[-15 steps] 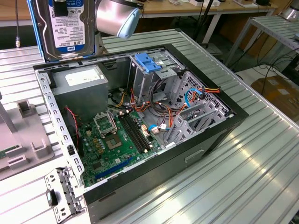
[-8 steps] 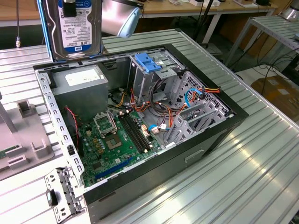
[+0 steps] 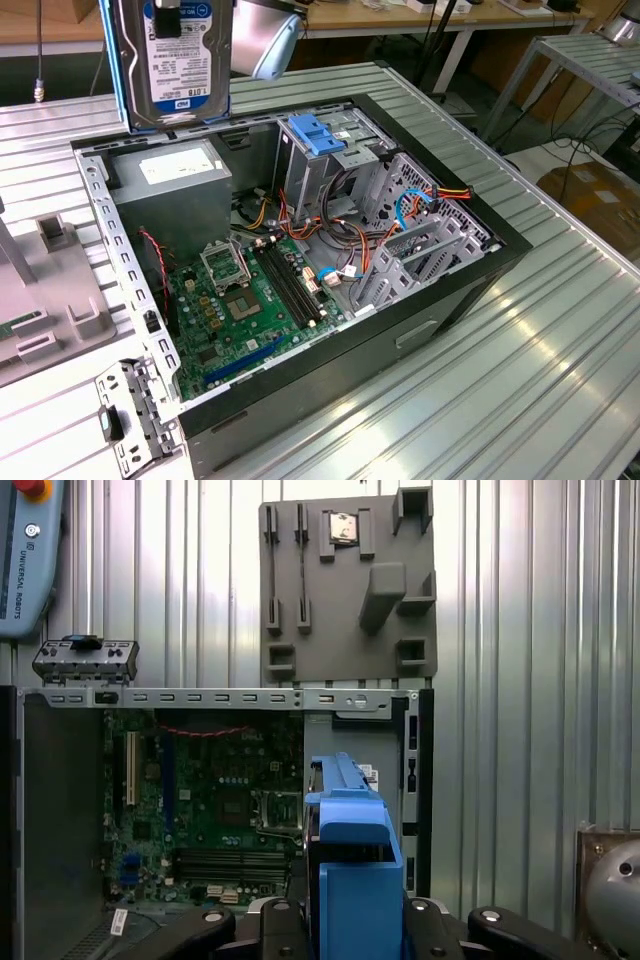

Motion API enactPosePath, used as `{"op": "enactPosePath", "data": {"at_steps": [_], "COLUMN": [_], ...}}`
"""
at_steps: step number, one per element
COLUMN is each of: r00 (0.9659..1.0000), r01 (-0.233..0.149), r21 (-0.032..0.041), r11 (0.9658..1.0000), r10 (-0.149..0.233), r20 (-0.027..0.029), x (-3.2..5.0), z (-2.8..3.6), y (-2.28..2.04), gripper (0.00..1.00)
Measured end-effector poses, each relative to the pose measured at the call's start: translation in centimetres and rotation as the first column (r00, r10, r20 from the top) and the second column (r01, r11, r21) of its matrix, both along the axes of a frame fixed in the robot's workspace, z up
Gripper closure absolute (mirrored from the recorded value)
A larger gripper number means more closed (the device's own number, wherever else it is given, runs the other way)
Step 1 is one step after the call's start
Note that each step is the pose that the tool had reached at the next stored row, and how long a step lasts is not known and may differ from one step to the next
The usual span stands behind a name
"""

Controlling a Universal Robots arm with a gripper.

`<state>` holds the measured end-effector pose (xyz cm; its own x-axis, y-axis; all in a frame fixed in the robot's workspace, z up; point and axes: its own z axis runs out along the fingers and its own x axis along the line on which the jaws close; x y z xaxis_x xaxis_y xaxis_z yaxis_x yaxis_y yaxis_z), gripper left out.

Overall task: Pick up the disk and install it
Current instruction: 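Pick up the disk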

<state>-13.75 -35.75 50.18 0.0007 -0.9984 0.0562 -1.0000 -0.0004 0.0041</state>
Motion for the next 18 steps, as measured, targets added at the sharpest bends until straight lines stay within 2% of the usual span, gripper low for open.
{"op": "enactPosePath", "data": {"at_steps": [7, 18], "r00": [1.0, 1.0], "r01": [0.0, 0.0], "r21": [0.0, 0.0], "r11": [1.0, 1.0], "r10": [0.0, 0.0], "r20": [-0.0005, -0.0011], "x": [1.44, 3.24], "z": [-0.16, -0.38], "y": [-0.1, -0.25], "gripper": [0.64, 0.64]}}
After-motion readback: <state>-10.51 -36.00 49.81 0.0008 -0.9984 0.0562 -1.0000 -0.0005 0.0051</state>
